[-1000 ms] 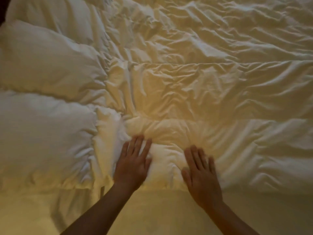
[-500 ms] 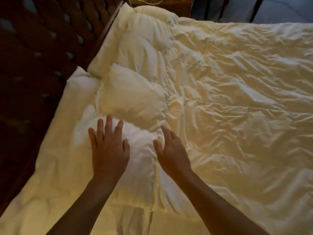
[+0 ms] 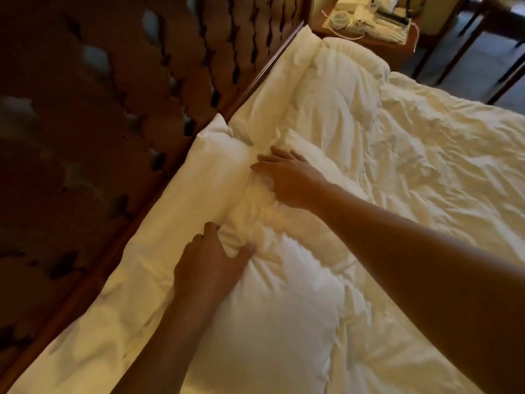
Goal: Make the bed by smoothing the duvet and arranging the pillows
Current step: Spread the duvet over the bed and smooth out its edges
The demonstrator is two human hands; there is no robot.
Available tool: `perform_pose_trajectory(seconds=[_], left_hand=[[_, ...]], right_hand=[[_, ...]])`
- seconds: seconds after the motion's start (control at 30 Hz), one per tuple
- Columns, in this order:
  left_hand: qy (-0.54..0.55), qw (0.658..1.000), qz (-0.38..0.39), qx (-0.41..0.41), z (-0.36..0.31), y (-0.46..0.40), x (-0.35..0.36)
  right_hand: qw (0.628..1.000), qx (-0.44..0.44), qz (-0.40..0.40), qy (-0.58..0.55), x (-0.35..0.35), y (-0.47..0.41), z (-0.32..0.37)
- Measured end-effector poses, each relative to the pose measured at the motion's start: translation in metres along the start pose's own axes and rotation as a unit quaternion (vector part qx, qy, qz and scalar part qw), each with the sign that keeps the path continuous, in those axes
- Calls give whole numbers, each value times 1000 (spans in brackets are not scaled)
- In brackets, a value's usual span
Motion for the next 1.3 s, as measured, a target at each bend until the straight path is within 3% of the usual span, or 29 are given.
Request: perform_pose_trajectory(seconds=[0.13, 0.27, 0.4, 0.57, 0.77, 0.9, 1.0, 1.1, 1.2, 1.3], left_hand=[[16, 999, 37, -30, 3, -7, -4], [37, 997, 41, -55, 7, -10, -5], [58, 996, 2, -62, 18, -16, -14], [51, 998, -13, -25, 36, -8, -12], [48, 997, -52, -11, 38, -5, -10], [34, 976, -172, 127, 6, 5, -5], [2, 965, -96, 243, -24, 5, 14], [-89, 962, -41, 254, -17, -3, 35], [-162, 964, -52, 204, -21, -7, 32], [-136, 955, -123, 233, -67, -6, 28]], right_hand=[[993, -42, 32, 110, 9, -20, 7], [981, -21, -27, 189, 1, -36, 17], [970, 7, -215, 115, -7, -46, 31], [982, 47, -179, 46, 18, -44, 28], [920, 210, -301, -140, 21, 13, 41], [891, 286, -278, -214, 52, 75, 23], [912, 280, -240, -180, 83, 115, 1], [893, 393, -167, -144, 119, 170, -30], [815, 551, -74, -165, 143, 222, -45], [814, 505, -163, -237, 131, 220, -28]])
Point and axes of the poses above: each hand's wrist, its own y-axis away from the middle knuckle, its own x-axis out of the palm, z = x × y, the point moved 3 cm from there along -y, towards the middle knuckle, and after that the axes turned 12 degrees about -z, right-handed, at the moved point
